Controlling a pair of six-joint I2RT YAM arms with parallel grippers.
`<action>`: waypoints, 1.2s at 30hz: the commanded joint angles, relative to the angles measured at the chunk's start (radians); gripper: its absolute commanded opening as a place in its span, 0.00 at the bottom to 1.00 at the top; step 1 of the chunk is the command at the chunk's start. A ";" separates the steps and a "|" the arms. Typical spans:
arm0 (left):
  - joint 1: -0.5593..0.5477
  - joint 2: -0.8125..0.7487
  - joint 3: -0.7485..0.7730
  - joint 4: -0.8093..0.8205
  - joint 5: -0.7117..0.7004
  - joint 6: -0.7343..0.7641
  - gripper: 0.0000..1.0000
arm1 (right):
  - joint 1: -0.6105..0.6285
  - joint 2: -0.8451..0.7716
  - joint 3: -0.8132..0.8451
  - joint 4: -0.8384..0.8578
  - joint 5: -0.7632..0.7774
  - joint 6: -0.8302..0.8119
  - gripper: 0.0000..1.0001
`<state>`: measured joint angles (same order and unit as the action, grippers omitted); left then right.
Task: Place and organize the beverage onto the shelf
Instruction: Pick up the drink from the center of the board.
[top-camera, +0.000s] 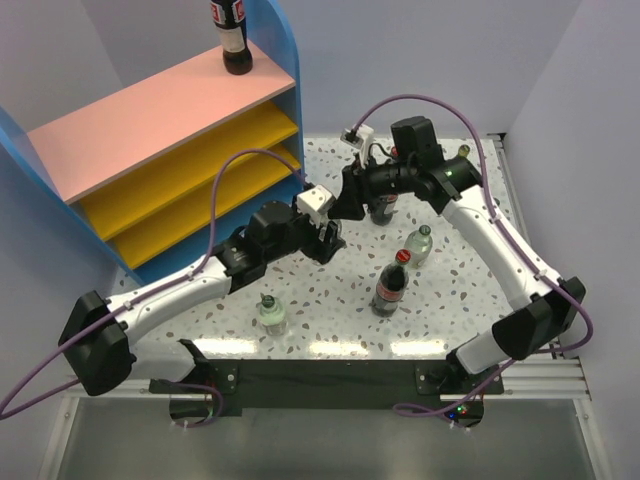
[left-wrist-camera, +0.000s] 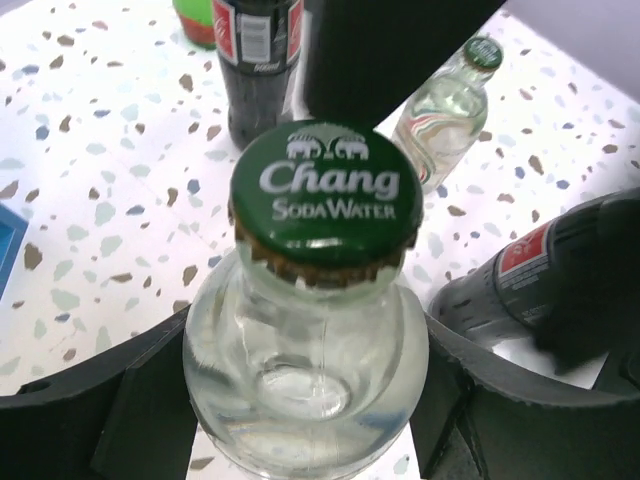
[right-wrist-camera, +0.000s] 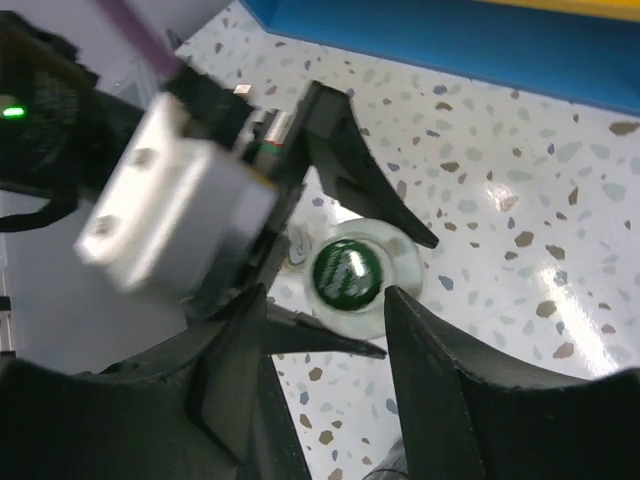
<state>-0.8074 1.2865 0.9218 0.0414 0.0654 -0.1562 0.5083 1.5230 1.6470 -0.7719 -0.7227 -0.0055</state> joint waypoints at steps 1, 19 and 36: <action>0.007 -0.062 0.003 0.086 -0.039 -0.023 0.00 | -0.002 -0.072 0.037 0.043 -0.109 0.012 0.55; 0.007 -0.211 0.063 -0.011 -0.125 0.004 0.00 | -0.132 -0.173 0.068 -0.023 -0.141 -0.113 0.67; 0.011 -0.107 0.707 -0.310 -0.292 0.119 0.00 | -0.255 -0.210 -0.004 0.008 -0.144 -0.083 0.67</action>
<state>-0.8043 1.1713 1.4532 -0.3702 -0.1608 -0.0921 0.2596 1.3338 1.6463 -0.7925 -0.8402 -0.0963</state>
